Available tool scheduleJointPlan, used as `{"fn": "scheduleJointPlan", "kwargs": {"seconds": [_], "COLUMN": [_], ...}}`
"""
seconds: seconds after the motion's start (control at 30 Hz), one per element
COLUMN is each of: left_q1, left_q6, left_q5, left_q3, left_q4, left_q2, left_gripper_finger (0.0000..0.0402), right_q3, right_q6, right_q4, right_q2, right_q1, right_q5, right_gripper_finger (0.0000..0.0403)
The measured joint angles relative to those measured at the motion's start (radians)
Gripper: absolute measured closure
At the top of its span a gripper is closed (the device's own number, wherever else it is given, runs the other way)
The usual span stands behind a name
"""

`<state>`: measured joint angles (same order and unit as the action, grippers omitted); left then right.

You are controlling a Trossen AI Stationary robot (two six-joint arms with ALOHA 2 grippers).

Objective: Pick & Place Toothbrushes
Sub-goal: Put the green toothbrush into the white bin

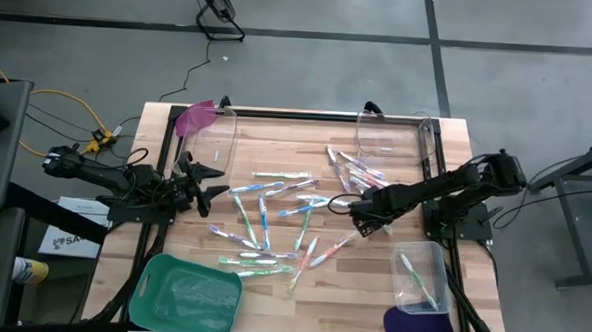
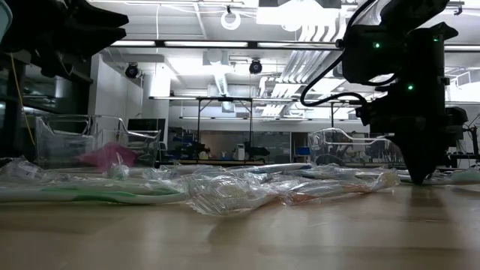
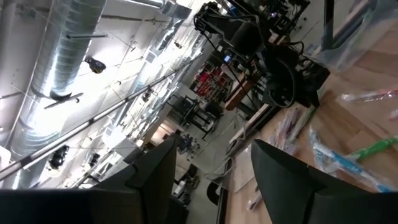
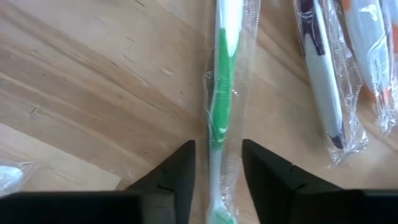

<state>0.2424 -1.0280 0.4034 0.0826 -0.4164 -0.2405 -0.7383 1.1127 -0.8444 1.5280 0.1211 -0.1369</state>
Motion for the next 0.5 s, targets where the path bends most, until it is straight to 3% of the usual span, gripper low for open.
{"fn": "scheduleJointPlan", "kwargs": {"seconds": [0.33, 0.5], "left_q1": [0.0, 0.0], "left_q6": [0.012, 0.012], "left_q5": [0.0, 0.0], "left_q3": [0.0, 0.0], "left_q4": [0.001, 0.006], "left_q2": [0.0, 0.0], "left_gripper_finger": [0.0199, 0.0199], "right_q3": [-0.001, -0.001], "right_q6": [-0.019, -0.035], "right_q4": [-0.002, -0.009], "right_q2": [0.0, -0.001], "right_q1": [0.0, 0.007], "right_q5": [-0.002, -0.021], "right_gripper_finger": [0.0385, 0.0399]}}
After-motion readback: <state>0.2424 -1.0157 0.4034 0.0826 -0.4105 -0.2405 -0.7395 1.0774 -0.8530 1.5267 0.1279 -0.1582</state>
